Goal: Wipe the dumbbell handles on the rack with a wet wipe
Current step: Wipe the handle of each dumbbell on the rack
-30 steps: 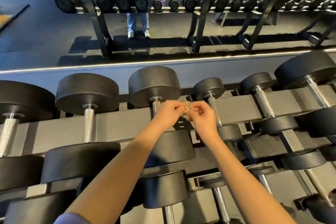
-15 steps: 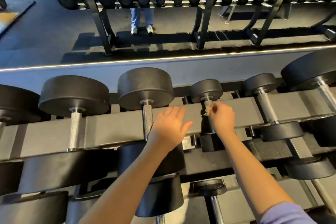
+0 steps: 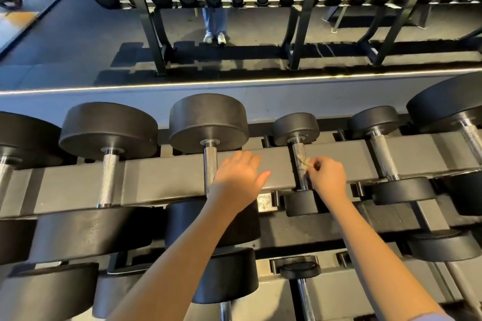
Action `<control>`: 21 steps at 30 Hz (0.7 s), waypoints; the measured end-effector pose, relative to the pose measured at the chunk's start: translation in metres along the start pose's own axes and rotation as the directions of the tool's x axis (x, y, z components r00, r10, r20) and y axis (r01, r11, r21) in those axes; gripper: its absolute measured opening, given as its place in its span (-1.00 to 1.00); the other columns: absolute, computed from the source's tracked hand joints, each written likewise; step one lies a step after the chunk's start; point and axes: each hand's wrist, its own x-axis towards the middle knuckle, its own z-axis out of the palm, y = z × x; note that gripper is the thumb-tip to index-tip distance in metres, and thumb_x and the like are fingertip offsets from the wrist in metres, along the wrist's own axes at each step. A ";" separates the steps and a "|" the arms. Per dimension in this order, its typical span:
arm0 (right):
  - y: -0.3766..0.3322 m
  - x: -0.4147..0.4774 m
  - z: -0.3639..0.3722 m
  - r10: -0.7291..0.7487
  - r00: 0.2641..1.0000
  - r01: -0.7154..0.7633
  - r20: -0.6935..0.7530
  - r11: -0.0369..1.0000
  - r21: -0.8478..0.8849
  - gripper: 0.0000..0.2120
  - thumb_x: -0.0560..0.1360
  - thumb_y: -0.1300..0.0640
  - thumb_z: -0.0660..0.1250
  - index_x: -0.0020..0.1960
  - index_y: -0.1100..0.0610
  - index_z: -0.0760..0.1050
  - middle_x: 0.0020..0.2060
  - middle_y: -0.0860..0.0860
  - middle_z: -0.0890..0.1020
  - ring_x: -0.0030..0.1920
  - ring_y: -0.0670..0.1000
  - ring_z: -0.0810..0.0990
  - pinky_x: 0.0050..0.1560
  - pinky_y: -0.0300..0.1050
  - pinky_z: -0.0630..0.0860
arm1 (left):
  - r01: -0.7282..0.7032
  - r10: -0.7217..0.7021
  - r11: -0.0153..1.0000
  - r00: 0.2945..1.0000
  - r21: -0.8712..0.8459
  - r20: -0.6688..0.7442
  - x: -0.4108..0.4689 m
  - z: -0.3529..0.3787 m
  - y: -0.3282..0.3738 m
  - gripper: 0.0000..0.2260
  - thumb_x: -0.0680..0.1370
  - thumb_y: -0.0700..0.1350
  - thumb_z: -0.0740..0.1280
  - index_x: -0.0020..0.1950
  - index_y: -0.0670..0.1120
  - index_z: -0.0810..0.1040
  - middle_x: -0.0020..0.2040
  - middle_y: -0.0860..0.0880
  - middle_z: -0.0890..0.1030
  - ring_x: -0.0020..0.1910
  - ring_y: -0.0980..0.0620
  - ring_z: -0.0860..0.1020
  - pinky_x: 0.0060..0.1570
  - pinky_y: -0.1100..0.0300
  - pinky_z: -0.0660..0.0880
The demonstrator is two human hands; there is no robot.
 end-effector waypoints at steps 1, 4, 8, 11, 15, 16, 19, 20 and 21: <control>-0.001 0.002 -0.001 0.003 1.000 -0.003 0.008 1.000 0.003 -0.89 0.52 0.21 0.32 -0.08 0.24 0.58 -0.23 0.15 0.63 -0.21 0.13 0.58 -0.24 -0.09 0.45 | -0.002 0.002 1.000 1.000 -0.007 0.004 0.000 -0.001 0.002 -0.53 0.58 0.12 0.05 0.13 -0.18 0.58 0.01 -0.10 0.61 -0.01 -0.08 0.57 -0.05 0.05 0.53; -0.012 0.011 0.000 0.023 0.999 -0.019 -0.036 0.995 0.096 -0.93 0.52 0.27 0.30 -0.05 0.24 0.55 -0.20 0.12 0.59 -0.19 0.08 0.54 -0.20 -0.15 0.36 | -0.005 0.005 1.000 0.998 -0.001 0.066 0.003 -0.002 0.001 -0.57 0.63 0.12 0.04 0.33 -0.12 0.43 0.24 -0.05 0.49 0.23 -0.02 0.42 0.19 0.10 0.36; -0.020 0.023 0.001 0.074 0.996 -0.061 -0.054 0.975 0.213 -0.83 0.54 0.27 0.28 0.11 0.23 0.57 -0.05 0.14 0.63 -0.05 0.10 0.57 -0.08 -0.16 0.41 | 0.001 -0.002 1.000 0.997 0.015 0.076 0.003 -0.002 -0.001 -0.58 0.65 0.12 0.01 0.35 -0.09 0.39 0.24 -0.04 0.46 0.23 0.00 0.37 0.18 0.14 0.31; -0.019 0.018 -0.002 0.031 0.999 -0.026 -0.025 0.983 0.180 -0.80 0.55 0.25 0.28 0.12 0.24 0.60 0.00 0.15 0.66 -0.05 0.04 0.55 -0.04 -0.21 0.37 | -0.012 0.009 1.000 0.997 0.029 0.076 0.002 -0.001 -0.002 -0.59 0.65 0.12 0.00 0.33 -0.09 0.39 0.23 -0.04 0.46 0.22 -0.01 0.38 0.15 0.13 0.32; -0.009 0.002 -0.007 0.037 0.998 -0.044 0.052 0.991 0.130 -0.82 0.53 0.24 0.31 0.08 0.26 0.61 -0.04 0.15 0.66 -0.11 0.00 0.53 -0.07 -0.17 0.41 | -0.020 0.017 0.999 0.996 0.041 0.085 0.003 0.002 -0.003 -0.59 0.65 0.12 -0.01 0.30 -0.10 0.41 0.19 -0.05 0.48 0.18 -0.02 0.40 0.11 0.12 0.35; -0.007 -0.001 -0.008 0.033 0.997 -0.041 0.072 0.993 0.115 -0.82 0.53 0.23 0.32 0.07 0.26 0.62 -0.05 0.15 0.66 -0.12 0.01 0.54 -0.07 -0.16 0.42 | -0.019 0.015 0.999 0.996 0.048 0.083 0.003 0.003 -0.003 -0.59 0.65 0.12 -0.01 0.29 -0.10 0.42 0.18 -0.05 0.48 0.17 -0.02 0.40 0.09 0.11 0.36; -0.004 -0.008 -0.008 0.063 0.995 -0.071 0.083 0.993 0.099 -0.83 0.53 0.20 0.33 0.06 0.25 0.62 -0.11 0.14 0.66 -0.15 0.00 0.53 -0.09 -0.15 0.42 | -0.024 0.020 0.998 0.997 0.052 0.071 0.003 0.004 -0.004 -0.58 0.65 0.12 -0.01 0.27 -0.11 0.43 0.17 -0.06 0.49 0.16 -0.03 0.41 0.07 0.11 0.36; -0.006 -0.009 -0.006 0.075 0.994 -0.084 0.079 0.991 0.107 -0.83 0.53 0.21 0.33 0.06 0.25 0.62 -0.14 0.13 0.65 -0.17 0.00 0.54 -0.11 -0.15 0.43 | -0.024 0.020 0.998 0.997 0.059 0.069 0.002 0.004 -0.004 -0.59 0.65 0.12 -0.02 0.27 -0.11 0.43 0.16 -0.06 0.49 0.16 -0.02 0.41 0.07 0.11 0.35; -0.009 -0.008 -0.005 0.083 0.994 -0.090 0.067 0.990 0.108 -0.84 0.53 0.22 0.32 0.04 0.26 0.62 -0.16 0.13 0.64 -0.19 0.00 0.54 -0.13 -0.14 0.44 | -0.027 0.023 0.998 0.998 0.062 0.067 0.002 0.004 -0.003 -0.59 0.65 0.12 -0.02 0.26 -0.11 0.44 0.16 -0.06 0.49 0.15 -0.02 0.41 0.07 0.12 0.35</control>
